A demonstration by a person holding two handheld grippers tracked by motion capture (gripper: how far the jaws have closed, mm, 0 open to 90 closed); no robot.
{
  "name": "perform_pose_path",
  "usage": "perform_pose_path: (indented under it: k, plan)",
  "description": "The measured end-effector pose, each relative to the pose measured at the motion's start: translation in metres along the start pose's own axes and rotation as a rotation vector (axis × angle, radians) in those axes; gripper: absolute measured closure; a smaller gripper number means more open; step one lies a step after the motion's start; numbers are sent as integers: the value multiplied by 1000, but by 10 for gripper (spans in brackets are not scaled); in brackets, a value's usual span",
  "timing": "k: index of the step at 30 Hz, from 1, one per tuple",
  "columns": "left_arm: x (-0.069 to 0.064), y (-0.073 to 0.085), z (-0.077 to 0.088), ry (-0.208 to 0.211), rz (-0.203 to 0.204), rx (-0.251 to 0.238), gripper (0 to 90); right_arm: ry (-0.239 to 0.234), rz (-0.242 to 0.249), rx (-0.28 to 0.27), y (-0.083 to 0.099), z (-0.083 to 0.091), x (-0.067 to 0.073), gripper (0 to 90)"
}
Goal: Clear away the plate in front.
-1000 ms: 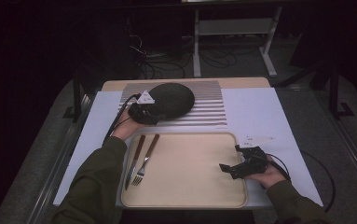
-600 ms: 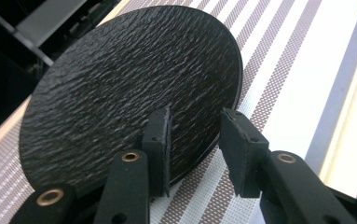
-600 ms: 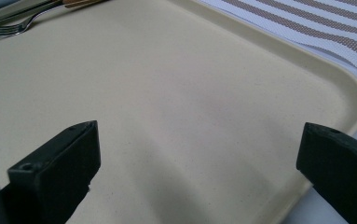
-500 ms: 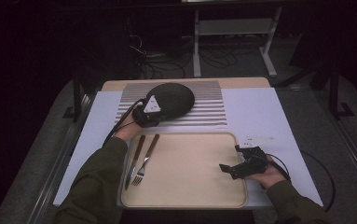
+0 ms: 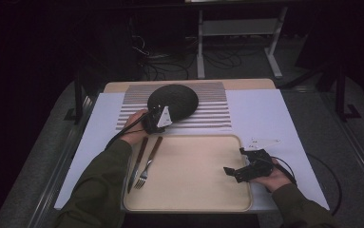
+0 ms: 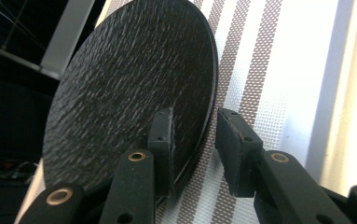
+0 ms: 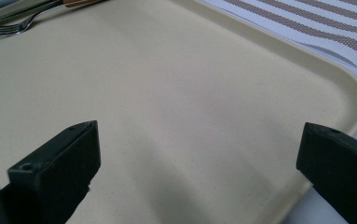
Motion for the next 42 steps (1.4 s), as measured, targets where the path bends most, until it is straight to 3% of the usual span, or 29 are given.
perform_pose_path:
  k: [6,20,27,42]
  plan:
    - [-4,-3,-4,-52,-101,50,702,-1,0,0,0,0,0,0]
    - [-9,0,-18,-168,-229,128,748,-2,0,1,0,0,0,0]
    - [-10,2,-23,-207,-254,140,763,-3,1,-1,0,0,0,0]
    - [-10,1,-29,-243,-294,154,766,-5,4,-2,0,0,1,0]
Point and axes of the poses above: each handheld gripper's, and its own axes: z roughly backward along the jaws, y roughly out of its underside, x roughly to its left, the point moved 4 cm from there along -z, roughly forward along the jaws, and after that the axes turned 11 degrees about x, right-handed, at the moved point
